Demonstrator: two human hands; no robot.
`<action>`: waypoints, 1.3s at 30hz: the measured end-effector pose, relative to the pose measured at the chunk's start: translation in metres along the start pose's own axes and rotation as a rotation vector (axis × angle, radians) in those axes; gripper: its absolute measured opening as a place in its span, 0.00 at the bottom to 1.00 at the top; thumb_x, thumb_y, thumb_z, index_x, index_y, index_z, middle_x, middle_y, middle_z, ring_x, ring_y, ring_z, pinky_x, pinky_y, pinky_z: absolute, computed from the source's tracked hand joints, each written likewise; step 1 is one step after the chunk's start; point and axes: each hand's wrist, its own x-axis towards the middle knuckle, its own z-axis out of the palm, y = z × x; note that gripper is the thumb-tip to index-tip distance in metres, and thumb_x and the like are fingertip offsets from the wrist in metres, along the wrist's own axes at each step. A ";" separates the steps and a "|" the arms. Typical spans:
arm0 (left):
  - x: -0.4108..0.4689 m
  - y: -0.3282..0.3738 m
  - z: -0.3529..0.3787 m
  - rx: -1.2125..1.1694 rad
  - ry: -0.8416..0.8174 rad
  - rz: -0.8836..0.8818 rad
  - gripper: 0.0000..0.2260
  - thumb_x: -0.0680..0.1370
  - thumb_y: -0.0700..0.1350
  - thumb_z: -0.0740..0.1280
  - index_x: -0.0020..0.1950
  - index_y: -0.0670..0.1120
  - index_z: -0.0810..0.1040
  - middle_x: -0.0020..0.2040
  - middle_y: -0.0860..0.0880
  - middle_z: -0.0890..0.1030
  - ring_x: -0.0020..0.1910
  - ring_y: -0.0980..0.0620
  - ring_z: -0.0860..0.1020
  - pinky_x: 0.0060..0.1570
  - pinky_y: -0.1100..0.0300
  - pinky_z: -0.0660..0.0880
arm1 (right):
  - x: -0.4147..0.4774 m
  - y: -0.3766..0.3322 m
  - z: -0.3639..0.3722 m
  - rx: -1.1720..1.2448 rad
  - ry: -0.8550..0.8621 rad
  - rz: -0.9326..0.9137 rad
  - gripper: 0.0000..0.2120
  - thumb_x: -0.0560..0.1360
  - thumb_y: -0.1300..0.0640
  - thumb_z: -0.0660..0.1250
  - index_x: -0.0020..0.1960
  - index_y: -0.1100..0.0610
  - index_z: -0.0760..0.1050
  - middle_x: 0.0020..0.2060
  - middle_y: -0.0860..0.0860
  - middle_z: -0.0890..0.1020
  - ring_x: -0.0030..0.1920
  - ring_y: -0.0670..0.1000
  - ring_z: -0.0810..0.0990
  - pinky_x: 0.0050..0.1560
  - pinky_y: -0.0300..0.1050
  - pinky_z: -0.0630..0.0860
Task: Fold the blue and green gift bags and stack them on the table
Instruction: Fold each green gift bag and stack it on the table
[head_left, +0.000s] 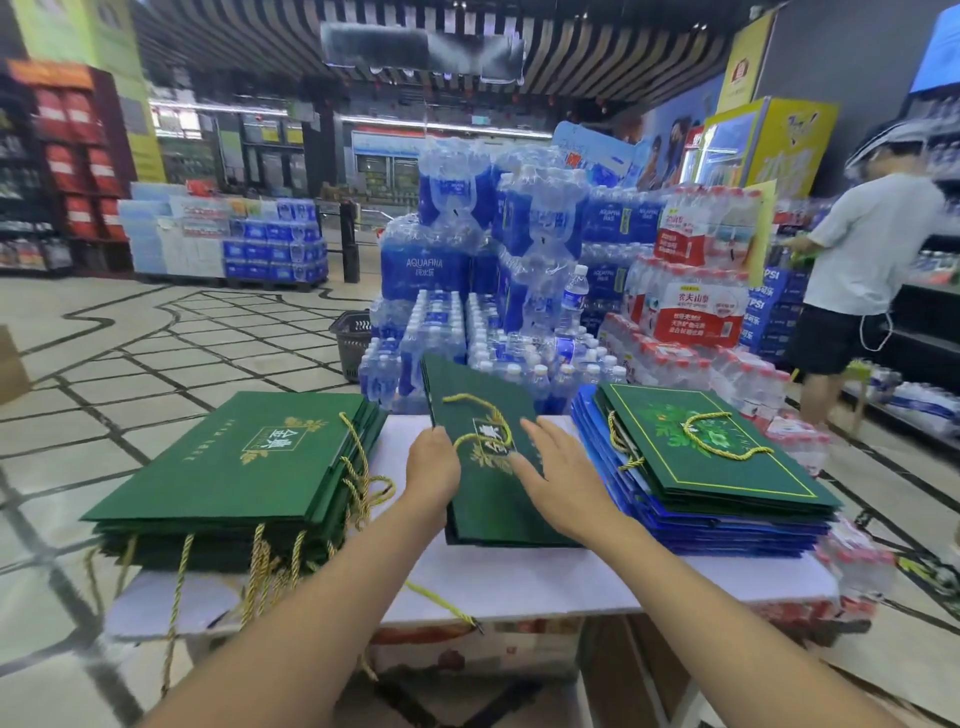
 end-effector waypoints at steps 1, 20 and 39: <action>-0.002 -0.012 0.004 -0.049 -0.026 -0.030 0.16 0.85 0.39 0.52 0.55 0.35 0.78 0.58 0.37 0.80 0.56 0.38 0.78 0.56 0.49 0.76 | -0.007 0.004 0.007 -0.025 -0.048 0.021 0.31 0.83 0.37 0.55 0.82 0.48 0.57 0.81 0.50 0.58 0.81 0.51 0.54 0.80 0.54 0.56; 0.020 -0.042 0.023 0.938 -0.371 0.412 0.26 0.86 0.60 0.47 0.84 0.58 0.51 0.85 0.50 0.46 0.83 0.46 0.41 0.79 0.36 0.43 | -0.033 0.014 0.052 -0.391 -0.341 0.079 0.40 0.74 0.22 0.40 0.82 0.37 0.42 0.83 0.47 0.48 0.83 0.53 0.44 0.80 0.64 0.42; 0.026 -0.055 0.029 0.871 -0.329 0.359 0.29 0.85 0.61 0.50 0.84 0.54 0.52 0.85 0.47 0.43 0.83 0.45 0.42 0.80 0.38 0.45 | -0.036 0.018 0.059 -0.375 -0.294 0.092 0.41 0.73 0.21 0.39 0.82 0.36 0.44 0.83 0.46 0.50 0.83 0.52 0.45 0.80 0.64 0.44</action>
